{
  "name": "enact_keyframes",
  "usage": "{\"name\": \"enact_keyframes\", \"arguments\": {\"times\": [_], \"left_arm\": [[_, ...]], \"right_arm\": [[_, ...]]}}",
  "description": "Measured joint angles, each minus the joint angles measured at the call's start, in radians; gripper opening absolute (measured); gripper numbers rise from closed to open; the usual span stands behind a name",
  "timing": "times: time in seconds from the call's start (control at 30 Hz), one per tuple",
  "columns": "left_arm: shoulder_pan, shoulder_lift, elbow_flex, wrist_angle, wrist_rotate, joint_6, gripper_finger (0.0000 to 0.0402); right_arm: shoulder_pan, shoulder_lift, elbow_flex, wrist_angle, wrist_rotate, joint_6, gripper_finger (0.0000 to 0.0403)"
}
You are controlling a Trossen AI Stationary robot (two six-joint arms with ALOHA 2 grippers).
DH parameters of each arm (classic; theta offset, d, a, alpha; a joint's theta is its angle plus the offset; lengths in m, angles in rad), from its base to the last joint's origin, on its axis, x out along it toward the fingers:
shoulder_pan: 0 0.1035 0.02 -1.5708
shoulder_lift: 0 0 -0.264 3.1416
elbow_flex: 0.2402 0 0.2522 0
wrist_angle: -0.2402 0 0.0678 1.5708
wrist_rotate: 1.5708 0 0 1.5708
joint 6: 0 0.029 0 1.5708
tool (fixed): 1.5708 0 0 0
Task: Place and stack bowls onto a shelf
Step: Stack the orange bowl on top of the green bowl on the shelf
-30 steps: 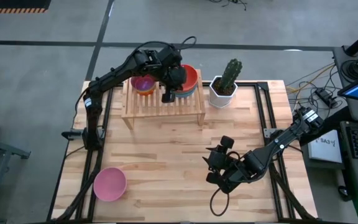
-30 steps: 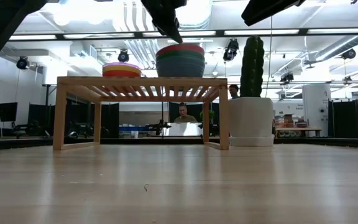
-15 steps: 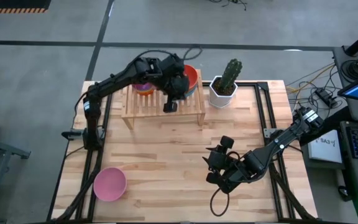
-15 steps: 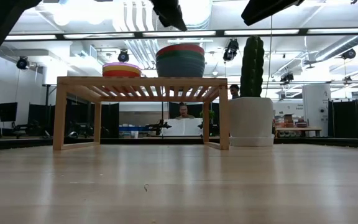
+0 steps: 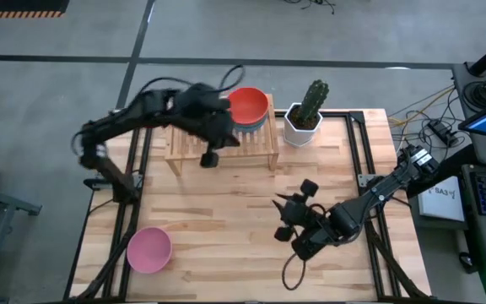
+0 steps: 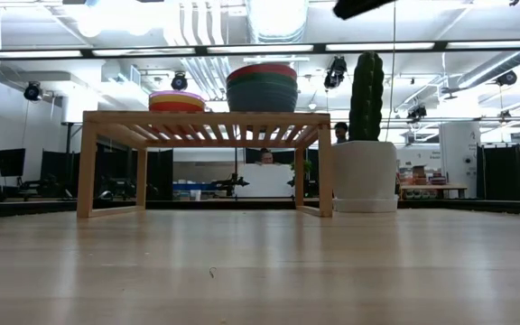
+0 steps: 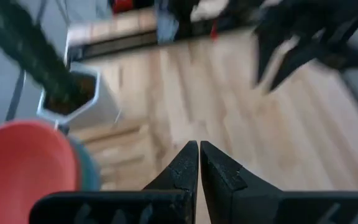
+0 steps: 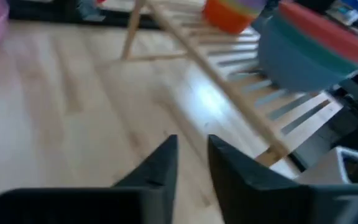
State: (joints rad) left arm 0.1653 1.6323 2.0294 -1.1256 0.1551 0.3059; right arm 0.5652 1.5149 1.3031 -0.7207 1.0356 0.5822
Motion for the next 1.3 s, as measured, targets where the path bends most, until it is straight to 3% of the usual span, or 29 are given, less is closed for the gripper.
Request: {"name": "enact_keyframes", "arguments": {"times": [0.13, 0.33, 0.57, 0.77, 0.9, 1.03, 1.3], "left_arm": [[-0.066, -0.180, -0.260, 0.252, 0.002, -0.085, 0.0000], [-0.147, -0.412, -0.572, 0.480, -0.068, -0.169, 0.0000], [-0.169, -0.604, -0.796, 0.605, -0.103, -0.230, 0.0000], [-0.169, -0.701, -0.907, 0.651, -0.103, -0.267, 0.0000], [-0.169, -0.733, -0.938, 0.658, -0.102, -0.271, 0.0000], [-0.169, -0.740, -0.945, 0.666, -0.101, -0.269, 0.0000], [-0.169, -0.734, -0.945, 0.671, -0.100, -0.267, 0.0000]], "right_arm": [[-0.100, -0.028, 0.000, 0.131, -0.003, -0.178, 0.0018], [-0.326, -0.097, 0.000, 0.377, -0.088, -0.438, 0.0009], [-0.654, -0.113, 0.000, 0.667, -0.467, -0.590, 0.0009], [-0.812, -0.067, -0.001, 0.727, -0.508, -0.534, 0.0008], [-0.821, -0.048, 0.000, 0.733, -0.503, -0.504, 0.0008], [-0.821, -0.024, 0.000, 0.724, -0.430, -0.503, 0.0008], [-0.821, -0.004, 0.000, 0.725, -0.425, -0.488, 0.0008]]}}
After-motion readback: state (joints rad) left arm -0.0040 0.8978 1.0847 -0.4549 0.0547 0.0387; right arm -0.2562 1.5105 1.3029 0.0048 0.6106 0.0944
